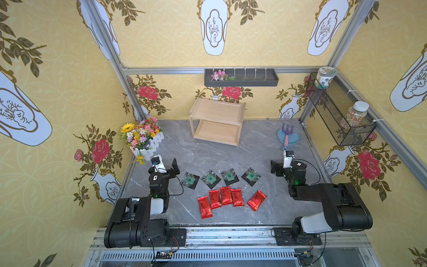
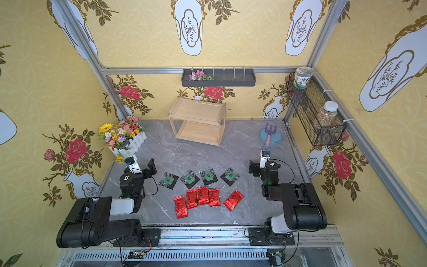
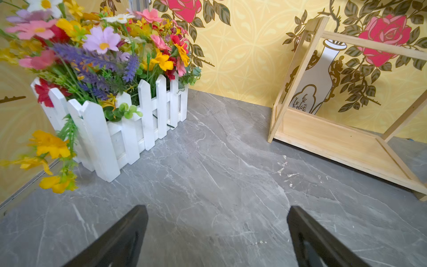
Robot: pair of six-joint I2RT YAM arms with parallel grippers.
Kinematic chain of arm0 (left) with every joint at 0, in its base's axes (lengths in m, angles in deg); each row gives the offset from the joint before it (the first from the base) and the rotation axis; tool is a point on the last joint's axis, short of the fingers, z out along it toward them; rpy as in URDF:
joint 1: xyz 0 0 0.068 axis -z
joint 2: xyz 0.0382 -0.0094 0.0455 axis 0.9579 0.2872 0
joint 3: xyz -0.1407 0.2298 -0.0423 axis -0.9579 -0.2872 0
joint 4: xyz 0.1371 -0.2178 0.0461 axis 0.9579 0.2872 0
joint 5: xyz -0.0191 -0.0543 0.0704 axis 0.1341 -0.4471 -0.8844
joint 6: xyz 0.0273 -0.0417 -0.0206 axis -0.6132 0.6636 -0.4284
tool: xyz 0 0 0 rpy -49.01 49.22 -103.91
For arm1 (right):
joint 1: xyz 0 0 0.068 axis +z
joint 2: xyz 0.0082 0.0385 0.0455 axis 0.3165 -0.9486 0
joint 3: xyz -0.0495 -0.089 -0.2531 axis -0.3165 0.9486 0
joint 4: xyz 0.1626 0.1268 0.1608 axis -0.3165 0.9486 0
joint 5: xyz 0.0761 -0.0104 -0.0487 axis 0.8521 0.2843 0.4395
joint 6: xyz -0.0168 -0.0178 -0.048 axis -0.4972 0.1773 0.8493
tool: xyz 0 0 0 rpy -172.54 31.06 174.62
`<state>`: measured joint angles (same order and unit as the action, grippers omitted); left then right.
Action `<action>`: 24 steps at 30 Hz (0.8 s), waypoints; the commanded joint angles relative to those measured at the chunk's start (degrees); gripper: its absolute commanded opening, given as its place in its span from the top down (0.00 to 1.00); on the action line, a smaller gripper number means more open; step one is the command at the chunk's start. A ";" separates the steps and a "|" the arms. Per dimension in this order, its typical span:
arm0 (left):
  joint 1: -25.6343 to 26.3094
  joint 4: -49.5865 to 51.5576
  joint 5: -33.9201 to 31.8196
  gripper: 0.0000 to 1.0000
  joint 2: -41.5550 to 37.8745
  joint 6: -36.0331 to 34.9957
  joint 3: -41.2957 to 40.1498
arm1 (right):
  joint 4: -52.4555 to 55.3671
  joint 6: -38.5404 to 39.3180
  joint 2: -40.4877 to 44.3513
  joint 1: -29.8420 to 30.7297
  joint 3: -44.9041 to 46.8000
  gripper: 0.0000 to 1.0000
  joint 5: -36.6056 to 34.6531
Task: Place the tea bags on the shelf by color
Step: Move the shelf to the center of the board.
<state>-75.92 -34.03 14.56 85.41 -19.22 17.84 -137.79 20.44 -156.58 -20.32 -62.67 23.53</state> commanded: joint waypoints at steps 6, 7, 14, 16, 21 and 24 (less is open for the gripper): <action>-0.16 -2.89 -5.16 0.00 -0.07 2.20 -1.04 | -2.05 0.30 0.58 0.00 0.46 0.03 0.47; -0.20 -2.91 -5.23 0.00 -0.14 2.18 -1.08 | -2.13 0.25 0.54 -0.06 0.50 0.03 0.46; -0.16 -2.57 -5.08 0.00 -0.14 2.20 -0.96 | -2.05 0.10 0.41 0.00 0.36 0.03 -0.14; -0.20 -1.79 -5.22 0.00 -0.53 2.28 -0.82 | -1.76 0.50 0.74 0.43 0.46 0.03 -1.88; 4.93 5.05 -17.71 0.00 -7.48 0.91 0.51 | 11.29 1.48 10.58 12.77 -2.65 0.03 -29.29; 11.06 7.28 -23.79 0.00 -12.96 -1.82 0.16 | 33.62 -7.48 17.92 15.92 -11.25 0.03 -33.94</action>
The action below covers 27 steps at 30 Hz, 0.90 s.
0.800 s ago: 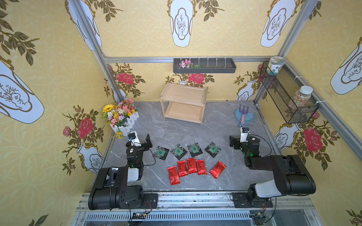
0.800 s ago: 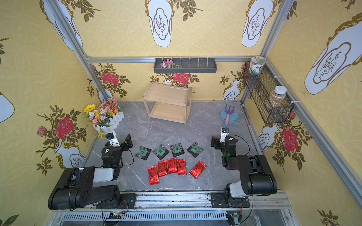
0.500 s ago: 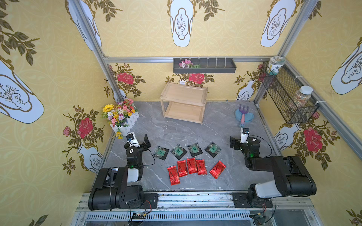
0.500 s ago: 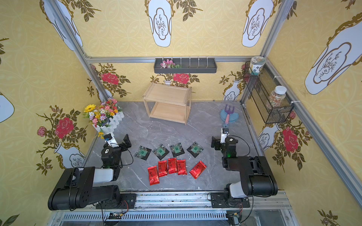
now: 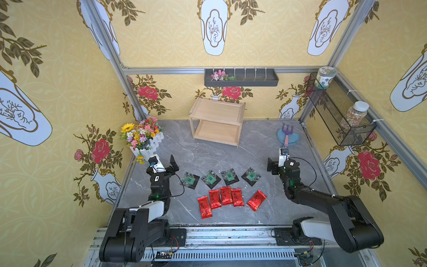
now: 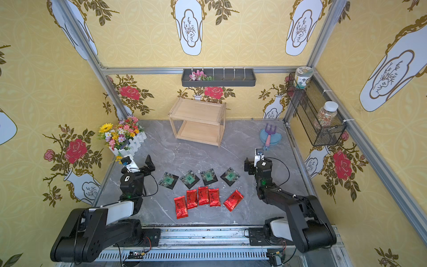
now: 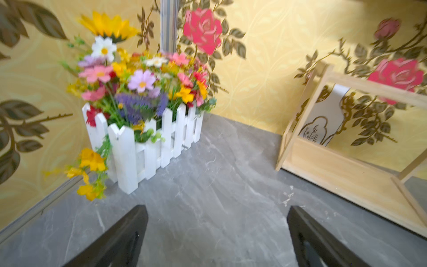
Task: Place the tea bags on the shelf by color
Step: Move the shelf to the center of the board.
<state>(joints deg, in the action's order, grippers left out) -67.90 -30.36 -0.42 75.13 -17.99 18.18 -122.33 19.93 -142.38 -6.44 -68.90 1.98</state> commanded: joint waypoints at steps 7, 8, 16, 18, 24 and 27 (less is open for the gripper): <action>12.37 18.94 -20.07 0.00 -8.42 2.34 10.48 | 32.34 -19.18 3.23 12.70 -17.65 0.03 -14.62; 12.90 24.32 -20.38 0.00 -8.43 6.24 13.31 | 31.01 -19.54 2.04 14.57 -18.68 0.03 -14.55; 13.25 52.65 -12.44 0.00 2.41 25.37 36.84 | 31.11 -22.92 -14.29 17.61 -35.15 0.03 4.87; 13.27 56.69 -8.66 0.00 5.83 25.54 43.17 | 32.67 -23.02 -17.55 17.62 -39.73 0.03 8.58; 13.22 66.19 3.43 0.00 18.92 21.38 62.30 | 31.04 -26.94 -24.06 15.79 -48.71 0.03 18.08; 13.22 67.21 8.19 0.00 24.15 19.57 70.21 | 28.04 -29.19 -27.61 14.20 -52.07 0.03 23.33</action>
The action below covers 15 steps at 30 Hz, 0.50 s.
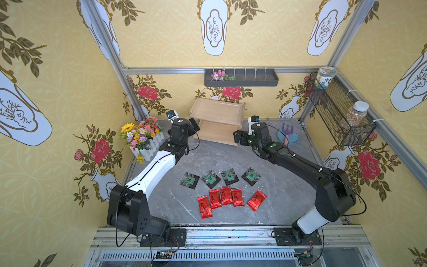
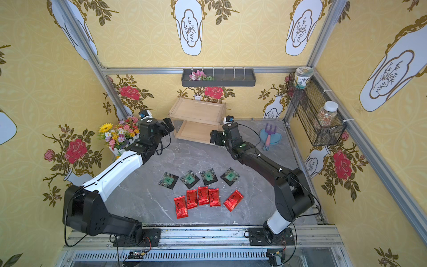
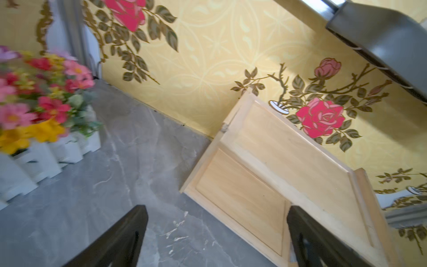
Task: Place the tea bags on the shelf by color
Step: Move the shelf to the center of the board.
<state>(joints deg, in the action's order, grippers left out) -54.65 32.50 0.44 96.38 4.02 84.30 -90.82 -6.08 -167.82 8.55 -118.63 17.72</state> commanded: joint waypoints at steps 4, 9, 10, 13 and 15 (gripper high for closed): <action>-0.70 5.00 9.64 0.00 9.51 -3.58 13.03 | -2.90 -4.70 -7.41 -3.43 -8.17 0.02 10.54; -5.68 8.84 16.44 0.00 18.32 -0.83 24.57 | -5.46 -6.33 -10.44 -6.44 -11.02 0.01 11.48; -6.88 9.68 18.25 0.00 20.25 -0.82 26.77 | -6.35 -6.00 -10.87 -6.51 -11.08 0.01 10.33; -10.03 15.13 21.36 0.00 27.30 0.00 36.19 | -7.28 -5.69 -12.77 -6.70 -12.81 0.01 10.01; -11.58 17.12 23.82 0.00 31.53 0.14 41.20 | -7.81 -5.91 -14.23 -6.69 -14.27 0.01 10.60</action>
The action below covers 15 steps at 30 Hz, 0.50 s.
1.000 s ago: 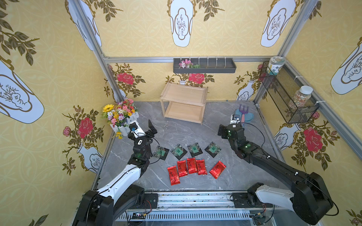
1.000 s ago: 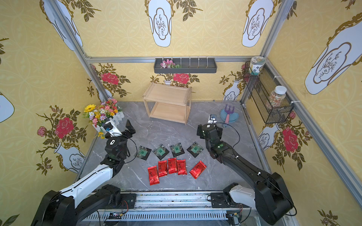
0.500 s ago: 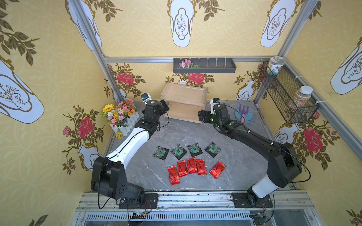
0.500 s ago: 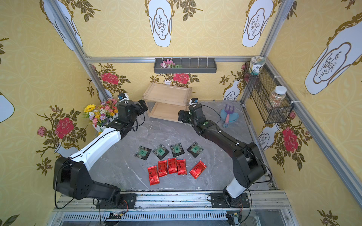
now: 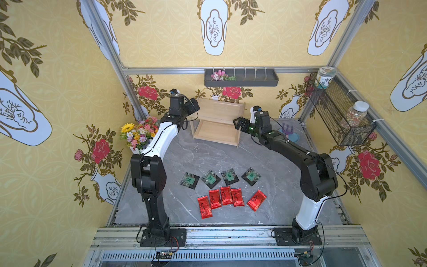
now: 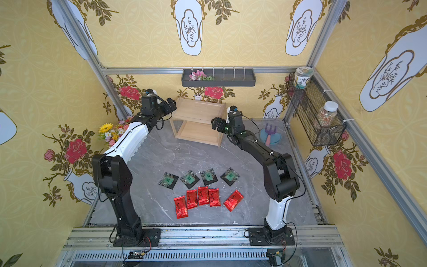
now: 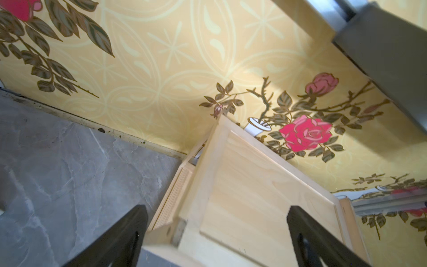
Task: Place the tea bags on the shelf by color
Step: Move the shelf to the center of the board.
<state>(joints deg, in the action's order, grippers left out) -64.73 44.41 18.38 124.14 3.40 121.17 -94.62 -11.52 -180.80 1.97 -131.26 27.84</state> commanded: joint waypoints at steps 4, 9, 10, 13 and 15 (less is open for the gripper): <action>-2.61 5.48 12.96 0.00 9.14 1.49 9.01 | -3.25 -1.61 -4.07 -0.36 -4.87 0.00 2.19; -2.61 1.26 23.82 0.00 10.64 3.28 7.50 | -3.29 -1.77 -5.40 -0.78 -6.93 0.02 3.49; -2.60 0.96 25.11 0.00 10.55 3.55 7.12 | -3.20 -1.67 -5.52 -0.85 -7.13 0.03 3.67; -2.56 -1.42 28.53 0.02 8.99 4.50 3.52 | -2.97 -0.87 -5.18 -0.93 -7.40 0.06 3.73; -2.38 -3.97 29.38 0.04 6.49 5.26 -0.65 | -2.78 -0.27 -4.86 -1.00 -7.33 0.13 3.89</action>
<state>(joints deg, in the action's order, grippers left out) -67.29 44.41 42.16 132.42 7.08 123.97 -95.78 -12.83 -186.11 0.99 -138.21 31.03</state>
